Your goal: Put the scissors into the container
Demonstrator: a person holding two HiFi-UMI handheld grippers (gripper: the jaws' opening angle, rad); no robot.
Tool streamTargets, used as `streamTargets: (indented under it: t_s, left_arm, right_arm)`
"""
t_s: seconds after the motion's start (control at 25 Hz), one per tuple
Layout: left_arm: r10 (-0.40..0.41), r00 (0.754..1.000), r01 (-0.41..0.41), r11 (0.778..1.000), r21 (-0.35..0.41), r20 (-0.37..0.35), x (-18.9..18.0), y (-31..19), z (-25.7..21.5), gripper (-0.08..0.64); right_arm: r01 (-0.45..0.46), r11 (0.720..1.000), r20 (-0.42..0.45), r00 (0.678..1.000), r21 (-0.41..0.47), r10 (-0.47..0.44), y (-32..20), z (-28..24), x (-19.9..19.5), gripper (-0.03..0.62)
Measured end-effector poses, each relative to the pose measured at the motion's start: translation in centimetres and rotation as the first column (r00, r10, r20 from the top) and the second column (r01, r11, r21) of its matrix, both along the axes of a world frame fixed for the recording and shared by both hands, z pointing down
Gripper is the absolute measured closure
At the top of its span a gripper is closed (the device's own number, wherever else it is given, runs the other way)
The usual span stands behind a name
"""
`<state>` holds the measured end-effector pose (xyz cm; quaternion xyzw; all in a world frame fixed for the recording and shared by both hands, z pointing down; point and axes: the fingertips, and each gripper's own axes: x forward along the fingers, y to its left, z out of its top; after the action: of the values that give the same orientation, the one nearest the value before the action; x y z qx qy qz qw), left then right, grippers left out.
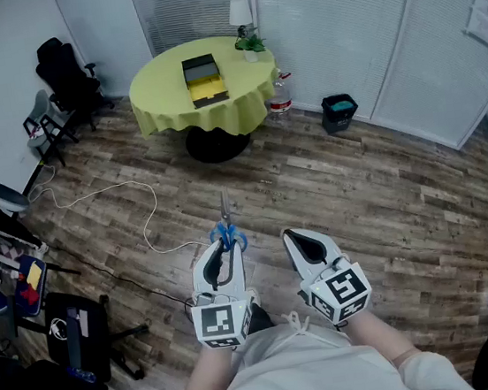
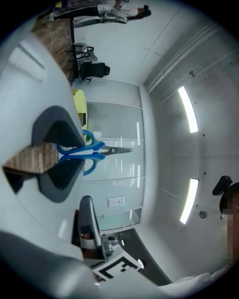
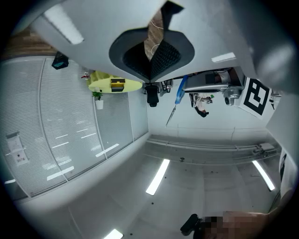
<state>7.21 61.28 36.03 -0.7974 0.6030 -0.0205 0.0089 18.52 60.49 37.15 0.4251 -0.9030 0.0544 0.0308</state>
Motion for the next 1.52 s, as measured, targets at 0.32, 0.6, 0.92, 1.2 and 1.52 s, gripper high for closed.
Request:
streamTargets:
  t_s: [0.32, 0.6, 0.92, 1.2, 1.52]
  left_arm:
    - [-0.013, 1.000, 0.013, 1.000, -0.016, 0.001, 0.2, -0.4, 0.6, 0.474]
    - [-0.038, 0.999, 0.038, 0.999, -0.036, -0.007, 0.1, -0.6, 1.3, 0.474]
    - [-0.046, 0.999, 0.045, 0.998, -0.044, -0.015, -1.5, -3.3, 2.1, 0.474]
    - [-0.014, 0.999, 0.012, 0.999, -0.032, -0.037, -4.3, -10.2, 1.9, 0.474]
    - [0.024, 0.998, -0.026, 0.999, -0.036, -0.061, -11.4, -21.7, 1.0, 0.474]
  right_arm:
    - [0.010, 1.000, -0.002, 1.000, -0.021, -0.010, -0.5, 0.9, 0.2, 0.592]
    - [0.019, 0.998, 0.046, 0.999, -0.054, -0.017, -0.7, 1.8, 0.3, 0.592]
    - [0.005, 0.994, 0.060, 0.998, -0.108, 0.002, -3.7, 3.4, -0.3, 0.592]
    - [-0.035, 0.994, 0.035, 0.999, -0.107, 0.039, -10.3, 3.3, -2.7, 0.592]
    - [-0.087, 0.988, 0.015, 0.996, -0.128, 0.090, -21.4, 2.7, -9.0, 0.592]
